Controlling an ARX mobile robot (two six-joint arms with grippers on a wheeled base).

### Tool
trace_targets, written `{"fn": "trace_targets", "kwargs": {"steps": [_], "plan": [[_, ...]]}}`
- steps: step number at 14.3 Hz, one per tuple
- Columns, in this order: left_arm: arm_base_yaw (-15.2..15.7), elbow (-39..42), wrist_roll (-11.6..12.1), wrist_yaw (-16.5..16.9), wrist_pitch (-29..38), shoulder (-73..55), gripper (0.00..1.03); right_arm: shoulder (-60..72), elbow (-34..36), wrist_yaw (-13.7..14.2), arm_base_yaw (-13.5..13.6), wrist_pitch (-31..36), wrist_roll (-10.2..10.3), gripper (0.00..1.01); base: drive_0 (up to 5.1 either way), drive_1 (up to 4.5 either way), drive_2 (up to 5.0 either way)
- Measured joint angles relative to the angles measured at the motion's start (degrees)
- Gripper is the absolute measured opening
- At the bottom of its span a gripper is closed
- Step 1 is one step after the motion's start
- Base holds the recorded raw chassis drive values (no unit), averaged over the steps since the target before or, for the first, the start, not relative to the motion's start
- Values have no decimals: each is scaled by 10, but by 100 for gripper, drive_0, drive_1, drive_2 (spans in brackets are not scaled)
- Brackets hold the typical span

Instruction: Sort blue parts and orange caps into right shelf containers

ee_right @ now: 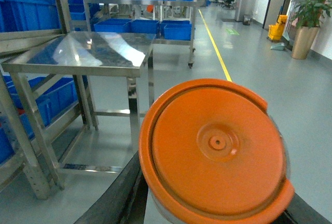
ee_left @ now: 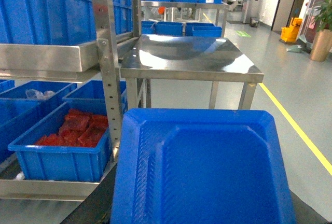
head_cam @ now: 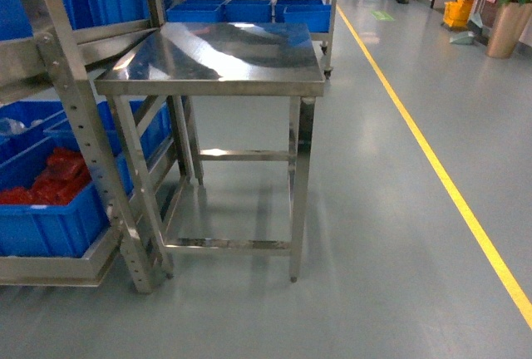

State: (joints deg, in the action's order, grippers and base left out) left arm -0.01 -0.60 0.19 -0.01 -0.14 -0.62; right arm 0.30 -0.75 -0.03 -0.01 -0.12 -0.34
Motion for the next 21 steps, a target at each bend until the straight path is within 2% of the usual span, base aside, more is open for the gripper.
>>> {"fn": "trace_targets", "kwargs": {"steps": [5,7,21], "plan": [[0,0,0,0,-3,0,43,0,0,0,0,-3,0,43,4,427,-418],[0,0,0,-1,-6,0,43,0,0,0,0,-6,0,43,0,0,0],[0,0,0,0,-2,0,43,0,0,2,0,-2,0,43,-491,245,260]]}}
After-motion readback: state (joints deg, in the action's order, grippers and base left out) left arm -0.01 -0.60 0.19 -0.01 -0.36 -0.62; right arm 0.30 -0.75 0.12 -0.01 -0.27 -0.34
